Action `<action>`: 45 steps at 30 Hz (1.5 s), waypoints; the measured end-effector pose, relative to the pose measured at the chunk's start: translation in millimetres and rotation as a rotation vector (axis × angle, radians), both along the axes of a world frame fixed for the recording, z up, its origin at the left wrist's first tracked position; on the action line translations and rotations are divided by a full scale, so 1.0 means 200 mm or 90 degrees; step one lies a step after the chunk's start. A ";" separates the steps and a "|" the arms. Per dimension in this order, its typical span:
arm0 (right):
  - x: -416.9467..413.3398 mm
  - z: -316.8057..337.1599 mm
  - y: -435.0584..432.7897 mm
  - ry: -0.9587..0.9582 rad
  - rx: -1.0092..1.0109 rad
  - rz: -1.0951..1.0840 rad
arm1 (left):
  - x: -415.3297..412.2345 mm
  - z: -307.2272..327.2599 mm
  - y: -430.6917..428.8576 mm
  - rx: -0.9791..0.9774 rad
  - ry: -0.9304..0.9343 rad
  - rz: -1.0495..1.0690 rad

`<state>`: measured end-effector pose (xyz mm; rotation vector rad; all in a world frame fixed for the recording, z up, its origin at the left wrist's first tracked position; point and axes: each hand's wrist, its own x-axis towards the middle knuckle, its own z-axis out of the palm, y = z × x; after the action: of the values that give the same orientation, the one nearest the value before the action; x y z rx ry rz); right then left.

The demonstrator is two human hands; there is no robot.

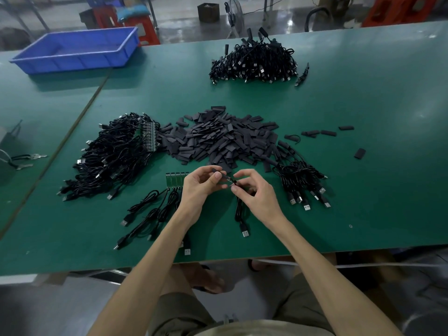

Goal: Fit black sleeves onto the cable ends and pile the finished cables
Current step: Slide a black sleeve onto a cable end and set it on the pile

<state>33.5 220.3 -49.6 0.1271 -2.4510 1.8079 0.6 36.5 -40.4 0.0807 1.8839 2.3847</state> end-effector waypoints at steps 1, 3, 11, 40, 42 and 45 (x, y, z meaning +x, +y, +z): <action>0.00 0.00 0.00 0.003 -0.012 -0.002 | 0.00 0.00 0.00 -0.005 0.000 -0.003; 0.00 0.00 0.00 0.008 -0.022 -0.002 | 0.00 0.00 0.00 -0.016 0.000 -0.009; -0.01 -0.02 0.01 0.006 -0.038 0.014 | 0.00 -0.01 0.00 -0.037 -0.001 -0.013; 0.00 0.00 0.03 0.005 -0.092 -0.043 | 0.01 -0.01 0.01 -0.050 0.001 -0.055; 0.00 0.00 0.03 0.003 -0.084 -0.045 | 0.01 -0.01 0.01 -0.053 0.002 -0.057; 0.01 0.00 0.02 0.007 -0.071 -0.044 | 0.02 -0.01 0.02 -0.069 0.004 -0.053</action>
<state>34.8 224.7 -49.0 0.0437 -2.3118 1.9037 4.2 40.0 -41.5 0.1553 1.9671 2.2282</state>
